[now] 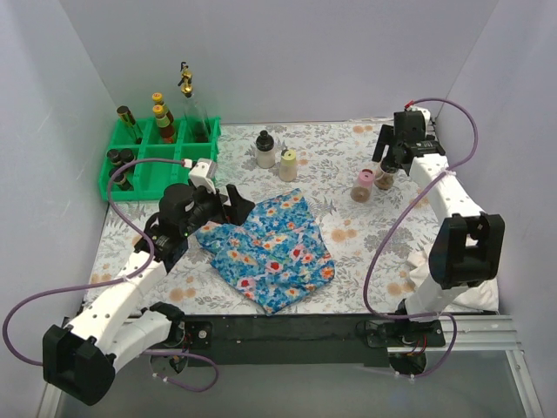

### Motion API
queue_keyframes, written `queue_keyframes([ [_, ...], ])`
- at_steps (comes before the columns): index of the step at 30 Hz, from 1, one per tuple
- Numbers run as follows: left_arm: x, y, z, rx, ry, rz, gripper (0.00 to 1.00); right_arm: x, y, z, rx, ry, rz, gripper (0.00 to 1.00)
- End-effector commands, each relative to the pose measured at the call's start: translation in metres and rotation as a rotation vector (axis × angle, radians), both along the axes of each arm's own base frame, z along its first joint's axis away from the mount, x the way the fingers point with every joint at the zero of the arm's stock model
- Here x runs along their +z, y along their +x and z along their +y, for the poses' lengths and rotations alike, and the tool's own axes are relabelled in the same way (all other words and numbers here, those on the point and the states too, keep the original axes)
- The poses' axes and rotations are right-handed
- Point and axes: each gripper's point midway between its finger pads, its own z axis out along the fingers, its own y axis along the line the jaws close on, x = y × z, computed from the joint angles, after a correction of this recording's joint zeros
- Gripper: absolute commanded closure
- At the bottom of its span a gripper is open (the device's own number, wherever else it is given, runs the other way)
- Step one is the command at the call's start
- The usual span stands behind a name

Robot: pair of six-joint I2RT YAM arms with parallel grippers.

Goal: Organize the condiment bottles
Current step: Move the bottle to the center of the board.

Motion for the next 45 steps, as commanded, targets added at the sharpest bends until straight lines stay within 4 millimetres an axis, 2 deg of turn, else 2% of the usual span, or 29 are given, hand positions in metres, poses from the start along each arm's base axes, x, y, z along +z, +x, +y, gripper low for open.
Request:
queue_keyframes([
  [1, 0.012, -0.004, 0.000, -0.008, -0.015, -0.039, 0.02, 0.010, 0.032, -0.018, -0.028, -0.014, -0.035, 0.01],
  [7, 0.021, -0.004, 0.008, 0.034, -0.019, -0.070, 0.02, -0.016, 0.069, -0.007, 0.044, 0.051, 0.012, 0.05],
  [11, 0.025, -0.005, 0.010, 0.038, -0.022, -0.081, 0.02, -0.032, 0.079, -0.013, 0.033, 0.008, 0.049, 0.06],
  [14, 0.026, -0.005, 0.010, 0.040, -0.022, -0.087, 0.02, -0.041, 0.078, -0.023, -0.001, -0.018, 0.088, 0.06],
  [17, 0.028, -0.005, 0.011, 0.042, -0.022, -0.092, 0.02, -0.049, 0.078, -0.022, 0.004, -0.005, 0.106, 0.08],
  [21, 0.029, -0.005, 0.012, 0.049, -0.021, -0.098, 0.02, -0.058, 0.072, -0.020, 0.006, 0.002, 0.130, 0.18],
  [23, 0.029, -0.005, 0.013, 0.055, -0.021, -0.101, 0.02, -0.056, 0.068, -0.021, 0.001, -0.002, 0.128, 0.25],
  [25, 0.030, -0.005, 0.014, 0.056, -0.019, -0.104, 0.02, -0.057, 0.058, -0.024, -0.007, -0.007, 0.140, 0.30],
  [26, 0.029, -0.005, 0.014, 0.054, -0.019, -0.103, 0.02, -0.059, 0.054, -0.025, -0.011, -0.012, 0.147, 0.36],
  [29, 0.030, -0.006, 0.014, 0.054, -0.019, -0.104, 0.02, -0.059, 0.031, -0.030, -0.033, -0.021, 0.162, 0.43],
  [30, 0.030, -0.006, 0.013, 0.051, -0.021, -0.105, 0.02, -0.046, 0.024, -0.031, -0.037, -0.024, 0.136, 0.44],
  [31, 0.030, -0.006, 0.013, 0.051, -0.020, -0.104, 0.02, -0.057, 0.010, -0.033, -0.045, -0.027, 0.168, 0.44],
  [32, 0.029, -0.006, 0.013, 0.051, -0.019, -0.101, 0.02, -0.057, 0.003, -0.032, -0.044, -0.022, 0.171, 0.45],
  [33, 0.029, -0.005, 0.014, 0.054, -0.017, -0.102, 0.02, -0.047, -0.006, -0.032, -0.043, -0.017, 0.149, 0.45],
  [34, 0.028, -0.005, 0.014, 0.057, -0.016, -0.103, 0.02, -0.059, -0.021, -0.032, -0.041, -0.015, 0.182, 0.45],
  [35, 0.028, -0.005, 0.014, 0.058, -0.015, -0.101, 0.02, -0.061, -0.030, -0.030, -0.032, -0.001, 0.190, 0.46],
  [36, 0.027, -0.005, 0.014, 0.058, -0.015, -0.101, 0.02, -0.051, -0.039, -0.028, -0.026, 0.010, 0.163, 0.46],
  [37, 0.027, -0.005, 0.014, 0.058, -0.013, -0.101, 0.02, -0.065, -0.058, -0.027, -0.020, 0.017, 0.204, 0.47],
  [38, 0.027, -0.005, 0.015, 0.062, -0.013, -0.103, 0.02, -0.066, -0.067, -0.021, -0.012, 0.046, 0.203, 0.48],
  [39, 0.027, -0.005, 0.016, 0.065, -0.011, -0.104, 0.02, -0.054, -0.076, -0.018, -0.001, 0.064, 0.160, 0.48],
  [40, 0.027, -0.004, 0.016, 0.067, -0.009, -0.105, 0.02, -0.070, -0.095, -0.014, 0.009, 0.075, 0.195, 0.49],
  [42, 0.026, -0.005, 0.017, 0.072, -0.007, -0.106, 0.02, -0.060, -0.107, 0.002, 0.058, 0.099, 0.131, 0.50],
  [45, 0.025, -0.002, 0.020, 0.096, -0.012, -0.098, 0.02, -0.066, -0.127, 0.030, 0.129, 0.107, 0.126, 0.50],
])
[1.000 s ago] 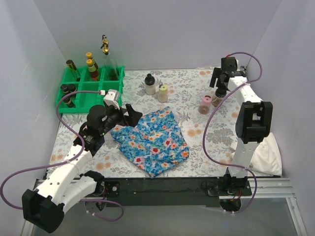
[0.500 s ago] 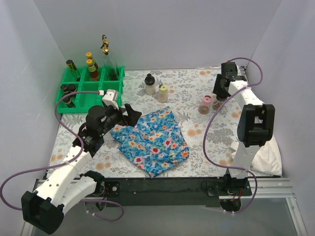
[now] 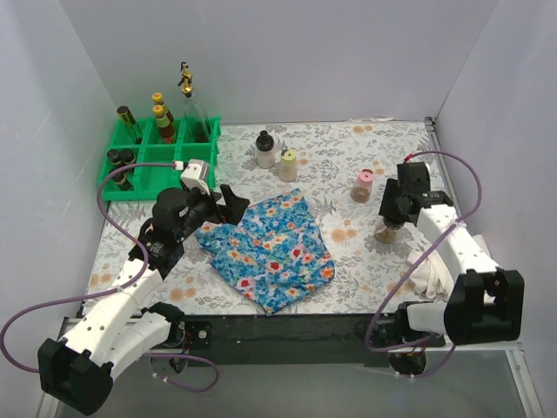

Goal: Organize the condiment bottles
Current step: Move the bottle to the center of the board, then pick up the bottle from the center of the board.

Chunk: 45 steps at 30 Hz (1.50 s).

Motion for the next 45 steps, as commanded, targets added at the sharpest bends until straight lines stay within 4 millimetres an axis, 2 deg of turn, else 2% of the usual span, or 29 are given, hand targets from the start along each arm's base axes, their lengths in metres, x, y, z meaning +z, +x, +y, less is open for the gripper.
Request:
queue_keyframes([
  [1, 0.002, 0.001, 0.006, 0.033, 0.004, -0.018, 0.02, 0.010, -0.011, 0.049, 0.111, 0.070, -0.089, 0.50],
  [5, -0.001, -0.002, 0.001, 0.004, -0.004, -0.007, 0.02, 0.007, -0.030, 0.098, 0.217, 0.065, -0.077, 0.50],
  [9, -0.002, -0.003, -0.002, -0.013, -0.002, 0.001, 0.02, 0.006, -0.040, 0.122, 0.263, 0.025, -0.066, 0.49],
  [12, 0.005, -0.007, -0.009, -0.045, -0.033, 0.014, 0.02, 0.002, -0.047, 0.137, 0.307, 0.023, -0.051, 0.40],
  [13, 0.009, -0.008, -0.012, -0.047, -0.067, 0.026, 0.02, 0.002, -0.050, 0.139, 0.312, 0.018, -0.046, 0.33],
  [15, 0.013, -0.013, -0.018, -0.073, -0.097, 0.039, 0.02, 0.007, -0.052, 0.143, 0.319, 0.011, -0.052, 0.25],
  [16, 0.014, -0.013, -0.021, -0.081, -0.103, 0.044, 0.02, 0.014, -0.051, 0.144, 0.317, 0.014, -0.063, 0.16],
  [18, 0.017, -0.015, -0.031, -0.107, -0.107, 0.052, 0.02, 0.032, -0.048, 0.145, 0.315, 0.031, -0.104, 0.09],
  [20, 0.026, -0.014, -0.040, -0.122, -0.107, 0.043, 0.02, 0.060, -0.047, 0.147, 0.320, 0.062, -0.162, 0.01],
  [22, 0.025, -0.013, -0.052, -0.123, -0.095, 0.053, 0.02, 0.081, -0.048, 0.148, 0.332, 0.094, -0.202, 0.01],
  [23, 0.032, -0.012, -0.058, -0.119, -0.098, 0.041, 0.02, 0.105, -0.051, 0.149, 0.345, 0.124, -0.254, 0.01],
  [24, 0.035, -0.019, -0.072, -0.152, -0.095, 0.032, 0.02, 0.117, -0.052, 0.149, 0.357, 0.141, -0.281, 0.01],
  [25, 0.029, -0.014, -0.079, -0.133, -0.070, 0.039, 0.02, 0.129, -0.056, 0.153, 0.389, 0.175, -0.307, 0.01],
  [26, 0.030, -0.024, -0.096, -0.172, -0.059, 0.036, 0.02, 0.152, -0.060, 0.153, 0.420, 0.198, -0.370, 0.01],
  [27, 0.038, -0.027, -0.107, -0.195, -0.054, 0.012, 0.02, 0.165, -0.063, 0.151, 0.426, 0.213, -0.404, 0.01],
  [28, 0.025, -0.019, -0.114, -0.154, -0.010, 0.024, 0.02, 0.183, -0.069, 0.146, 0.424, 0.236, -0.459, 0.01],
  [29, 0.023, -0.032, -0.132, -0.191, 0.006, 0.020, 0.02, 0.201, -0.071, 0.144, 0.424, 0.256, -0.506, 0.01],
  [30, 0.028, -0.032, -0.143, -0.193, 0.015, -0.002, 0.02, 0.213, -0.074, 0.142, 0.424, 0.273, -0.542, 0.01],
  [31, 0.016, -0.031, -0.153, -0.179, 0.050, 0.006, 0.02, 0.224, -0.078, 0.140, 0.429, 0.290, -0.573, 0.01],
  [32, 0.014, -0.041, -0.169, -0.214, 0.064, 0.003, 0.02, 0.241, -0.084, 0.135, 0.429, 0.310, -0.622, 0.01],
  [34, 0.016, -0.045, -0.188, -0.245, 0.066, -0.013, 0.02, 0.268, -0.092, 0.130, 0.426, 0.342, -0.694, 0.01],
  [35, -0.005, -0.047, -0.203, -0.267, 0.107, 0.010, 0.02, 0.281, -0.098, 0.125, 0.426, 0.362, -0.739, 0.01],
  [37, -0.015, -0.045, -0.218, -0.281, 0.136, 0.021, 0.02, 0.307, -0.108, 0.114, 0.421, 0.379, -0.829, 0.01],
  [38, -0.034, -0.044, -0.228, -0.290, 0.175, 0.044, 0.02, 0.315, -0.110, 0.110, 0.414, 0.380, -0.857, 0.01],
  [39, -0.040, -0.042, -0.233, -0.288, 0.188, 0.050, 0.02, 0.325, -0.114, 0.105, 0.407, 0.385, -0.885, 0.01],
  [40, -0.044, -0.035, -0.248, -0.278, 0.184, 0.031, 0.02, 0.337, -0.121, 0.098, 0.400, 0.396, -0.932, 0.01],
  [42, -0.042, -0.031, -0.259, -0.293, 0.181, 0.019, 0.02, 0.343, -0.128, 0.095, 0.404, 0.416, -0.960, 0.01],
  [45, -0.065, -0.030, -0.274, -0.326, 0.220, 0.044, 0.02, 0.338, -0.130, 0.095, 0.408, 0.426, -0.971, 0.01],
])
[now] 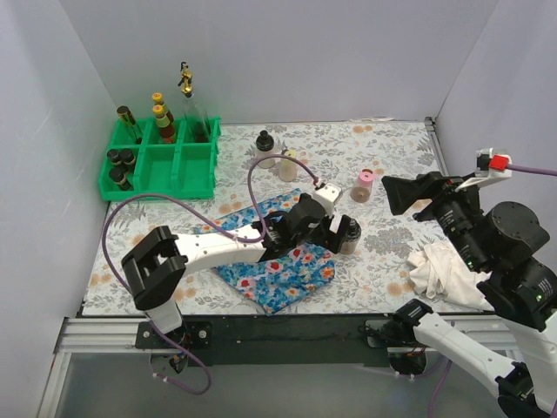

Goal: Organize the condiment bottles
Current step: Pick up the bottle from the center of the board, then place the bottle in the storage box.

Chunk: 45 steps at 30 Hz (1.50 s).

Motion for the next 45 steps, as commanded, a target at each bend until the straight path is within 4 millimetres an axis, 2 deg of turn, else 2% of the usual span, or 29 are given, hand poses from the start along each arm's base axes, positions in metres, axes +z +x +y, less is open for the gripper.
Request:
queue_keyframes([
  [1, 0.028, 0.012, -0.029, -0.017, -0.058, -0.069, 0.02, 0.014, -0.004, -0.006, -0.010, 0.027, -0.077, 0.01],
  [2, 0.016, 0.013, -0.034, -0.033, -0.038, -0.054, 0.02, 0.012, -0.003, -0.008, -0.021, 0.022, -0.077, 0.01],
  [4, 0.015, 0.013, -0.043, -0.052, -0.031, -0.061, 0.02, 0.009, -0.002, -0.015, -0.054, 0.010, -0.080, 0.01],
  [7, -0.005, 0.015, -0.051, -0.067, 0.004, -0.047, 0.05, 0.012, -0.004, -0.023, -0.082, 0.015, -0.096, 0.01],
  [8, -0.004, 0.016, -0.055, -0.075, 0.004, -0.053, 0.05, 0.012, -0.005, -0.024, -0.084, 0.015, -0.099, 0.01],
  [9, -0.014, 0.016, -0.058, -0.085, 0.020, -0.044, 0.06, 0.013, -0.007, -0.025, -0.084, 0.020, -0.106, 0.01],
  [11, -0.017, 0.018, -0.061, -0.084, 0.023, -0.043, 0.07, 0.014, -0.008, -0.026, -0.083, 0.019, -0.111, 0.01],
  [12, -0.026, 0.019, -0.062, -0.081, 0.037, -0.037, 0.07, 0.014, -0.009, -0.027, -0.083, 0.020, -0.114, 0.01],
  [16, -0.038, 0.019, -0.069, -0.099, 0.048, -0.024, 0.14, 0.013, -0.013, -0.032, -0.089, 0.029, -0.122, 0.01],
  [19, -0.036, 0.018, -0.073, -0.107, 0.045, -0.032, 0.26, 0.010, -0.015, -0.035, -0.099, 0.027, -0.123, 0.01],
  [20, -0.033, 0.018, -0.073, -0.106, 0.041, -0.038, 0.37, 0.009, -0.016, -0.036, -0.099, 0.030, -0.124, 0.01],
  [22, -0.024, 0.019, -0.072, -0.092, 0.029, -0.057, 0.49, 0.007, -0.017, -0.037, -0.100, 0.026, -0.120, 0.01],
  [23, -0.022, 0.020, -0.070, -0.082, 0.030, -0.061, 0.61, 0.006, -0.018, -0.038, -0.101, 0.029, -0.119, 0.01],
  [25, -0.016, 0.020, -0.069, -0.073, 0.021, -0.067, 0.68, 0.001, -0.018, -0.037, -0.099, 0.026, -0.106, 0.01],
  [28, 0.006, 0.022, -0.062, -0.036, -0.012, -0.083, 0.80, -0.007, -0.019, -0.035, -0.092, 0.030, -0.090, 0.01],
  [29, 0.021, 0.024, -0.059, -0.013, -0.031, -0.098, 0.83, -0.009, -0.019, -0.034, -0.084, 0.035, -0.087, 0.01],
  [31, 0.036, 0.027, -0.049, 0.026, -0.032, -0.113, 0.96, -0.015, -0.018, -0.029, -0.066, 0.045, -0.069, 0.01],
  [32, 0.056, 0.036, -0.038, 0.093, -0.050, -0.147, 1.00, -0.017, -0.019, -0.024, -0.043, 0.046, -0.061, 0.01],
  [33, 0.057, 0.039, -0.025, 0.123, -0.019, -0.140, 1.00, -0.022, -0.019, -0.021, -0.031, 0.046, -0.049, 0.01],
  [35, 0.071, 0.048, -0.007, 0.172, -0.023, -0.141, 1.00, -0.027, -0.019, -0.014, -0.001, 0.056, -0.032, 0.01],
  [36, 0.083, 0.058, 0.014, 0.221, -0.024, -0.136, 1.00, -0.029, -0.018, -0.012, 0.002, 0.055, -0.028, 0.01],
  [38, 0.096, 0.070, 0.039, 0.287, -0.041, -0.118, 1.00, -0.034, -0.017, -0.009, 0.011, 0.047, -0.017, 0.01],
  [39, 0.111, 0.083, 0.069, 0.351, -0.052, -0.124, 1.00, -0.034, -0.016, -0.009, 0.011, 0.047, -0.015, 0.01],
  [40, 0.116, 0.089, 0.085, 0.388, -0.054, -0.127, 1.00, -0.037, -0.015, -0.008, 0.011, 0.043, -0.009, 0.01],
  [41, 0.110, 0.094, 0.105, 0.435, -0.044, -0.115, 1.00, -0.038, -0.014, -0.007, 0.013, 0.040, -0.007, 0.01],
  [42, 0.113, 0.113, 0.139, 0.522, -0.043, -0.115, 1.00, -0.039, -0.013, -0.006, 0.013, 0.038, -0.006, 0.01],
  [43, 0.128, 0.117, 0.163, 0.566, -0.076, -0.131, 1.00, -0.039, -0.014, -0.005, 0.020, 0.039, -0.006, 0.01],
  [44, 0.121, 0.132, 0.204, 0.662, -0.060, -0.129, 1.00, -0.041, -0.012, -0.003, 0.025, 0.036, -0.002, 0.01],
  [45, 0.124, 0.136, 0.224, 0.705, -0.060, -0.139, 1.00, -0.041, -0.012, -0.001, 0.029, 0.034, -0.001, 0.01],
])
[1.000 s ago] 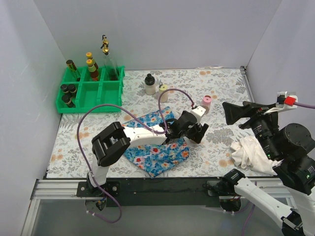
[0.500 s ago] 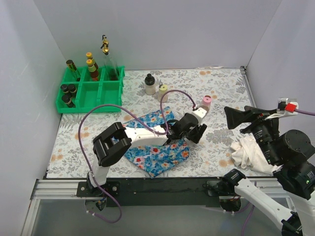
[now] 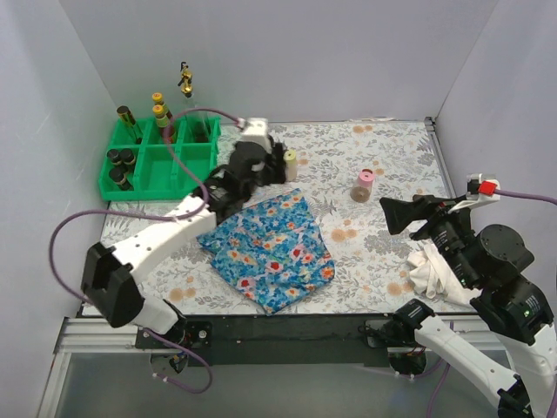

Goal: Organize the condiment bottles
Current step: Place the bottle in the storage box.

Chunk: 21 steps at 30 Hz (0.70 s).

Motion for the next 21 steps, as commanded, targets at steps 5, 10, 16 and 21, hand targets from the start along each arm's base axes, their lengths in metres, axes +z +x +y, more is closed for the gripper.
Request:
queue_keyframes([
  [5, 0.034, 0.046, 0.243, 0.581, 0.007, -0.096, 1.00, 0.006, 0.005, 0.017, 0.058, 0.030, -0.013, 0.01],
  [10, 0.020, 0.073, 0.322, 0.711, -0.057, -0.062, 1.00, 0.004, 0.009, 0.023, 0.068, 0.037, -0.023, 0.01],
  [16, -0.001, 0.112, 0.375, 0.818, -0.072, -0.084, 1.00, -0.008, 0.015, 0.030, 0.085, 0.021, -0.015, 0.01],
  [21, -0.030, 0.147, 0.392, 0.850, -0.027, -0.059, 1.00, -0.014, 0.017, 0.033, 0.091, 0.003, -0.018, 0.01],
])
